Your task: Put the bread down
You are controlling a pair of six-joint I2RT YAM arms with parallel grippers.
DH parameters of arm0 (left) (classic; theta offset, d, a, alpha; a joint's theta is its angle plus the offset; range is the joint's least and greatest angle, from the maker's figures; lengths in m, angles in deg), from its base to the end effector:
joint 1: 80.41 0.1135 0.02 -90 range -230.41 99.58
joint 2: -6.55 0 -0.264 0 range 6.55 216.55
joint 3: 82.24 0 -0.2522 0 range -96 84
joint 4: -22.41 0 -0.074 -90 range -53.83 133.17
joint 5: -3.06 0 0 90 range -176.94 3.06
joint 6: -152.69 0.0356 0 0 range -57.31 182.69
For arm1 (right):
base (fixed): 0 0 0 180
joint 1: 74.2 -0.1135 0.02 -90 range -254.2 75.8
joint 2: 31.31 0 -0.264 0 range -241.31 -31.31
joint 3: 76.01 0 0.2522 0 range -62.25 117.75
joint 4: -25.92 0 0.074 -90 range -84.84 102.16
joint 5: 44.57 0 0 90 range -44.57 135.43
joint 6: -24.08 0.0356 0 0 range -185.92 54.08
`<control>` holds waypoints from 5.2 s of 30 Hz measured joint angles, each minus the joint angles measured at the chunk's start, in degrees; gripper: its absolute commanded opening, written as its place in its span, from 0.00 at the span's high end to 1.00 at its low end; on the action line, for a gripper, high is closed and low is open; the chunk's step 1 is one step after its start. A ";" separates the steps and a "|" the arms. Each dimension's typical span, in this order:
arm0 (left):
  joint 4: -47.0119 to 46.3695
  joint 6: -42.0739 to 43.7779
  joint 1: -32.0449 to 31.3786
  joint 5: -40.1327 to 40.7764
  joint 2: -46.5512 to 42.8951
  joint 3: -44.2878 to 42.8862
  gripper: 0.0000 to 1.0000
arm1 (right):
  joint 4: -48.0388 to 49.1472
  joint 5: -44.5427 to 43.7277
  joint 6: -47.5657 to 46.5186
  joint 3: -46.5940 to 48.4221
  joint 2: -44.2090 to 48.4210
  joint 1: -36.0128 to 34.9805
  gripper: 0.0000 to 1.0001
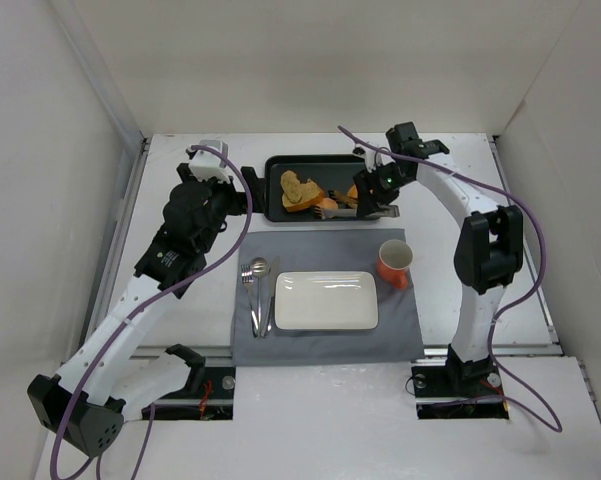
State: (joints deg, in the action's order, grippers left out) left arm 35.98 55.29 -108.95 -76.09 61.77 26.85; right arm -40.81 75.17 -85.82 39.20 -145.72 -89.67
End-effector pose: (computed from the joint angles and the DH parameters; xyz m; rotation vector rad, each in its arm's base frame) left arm 0.1974 -0.0997 0.4026 0.1331 1.5392 -0.3533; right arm 0.4040 0.1301 0.2616 -0.9396 2.4574 0.6753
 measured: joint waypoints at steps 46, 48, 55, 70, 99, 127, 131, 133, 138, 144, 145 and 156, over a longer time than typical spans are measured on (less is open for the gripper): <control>-0.44 0.00 0.00 0.37 -1.16 0.00 0.00 | -5.60 -4.04 0.63 6.49 -3.32 -1.11 0.62; -0.42 0.00 0.00 0.37 -1.18 0.00 0.00 | -5.60 -4.66 0.63 6.49 -2.58 -1.11 0.62; -0.42 0.00 0.00 0.37 -1.18 0.00 0.00 | -5.62 -6.23 0.63 6.51 -1.11 -1.11 0.62; -0.42 0.00 0.00 0.81 -1.18 0.00 0.00 | -5.11 -6.16 0.63 4.96 10.62 -1.11 0.62; -0.44 0.07 0.00 1.22 -0.61 0.00 0.00 | -14.10 4.07 -18.40 -28.92 35.08 -14.67 0.63; -0.42 0.07 0.00 1.44 -0.61 0.00 0.00 | -12.92 0.24 -18.03 -29.27 29.88 -14.69 0.38; -0.42 0.07 0.00 1.44 -0.61 0.00 0.00 | -12.87 0.20 -17.73 -28.89 31.30 -14.69 0.40; -0.42 0.07 0.00 1.44 -0.61 0.00 0.00 | -13.07 0.24 -17.53 -27.82 32.24 -14.67 0.40; -0.42 0.07 0.00 1.46 -0.61 0.00 0.00 | -13.03 0.31 -16.68 -24.30 35.23 -14.69 0.41; -0.44 0.07 0.00 1.46 -0.61 0.00 0.00 | -9.14 -1.75 -11.23 -22.40 40.87 -13.05 0.41; -0.46 0.07 0.00 1.46 -0.61 0.00 0.00 | -7.43 -2.56 -9.66 -22.40 41.86 -11.41 0.41; -0.85 0.50 0.00 2.27 -0.22 0.17 0.00 | 17.20 -9.66 2.56 -25.55 34.82 25.11 0.41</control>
State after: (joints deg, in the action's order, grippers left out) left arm 35.13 55.79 -108.95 -73.82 61.55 27.03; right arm -23.61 65.51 -83.27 13.65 -110.91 -64.55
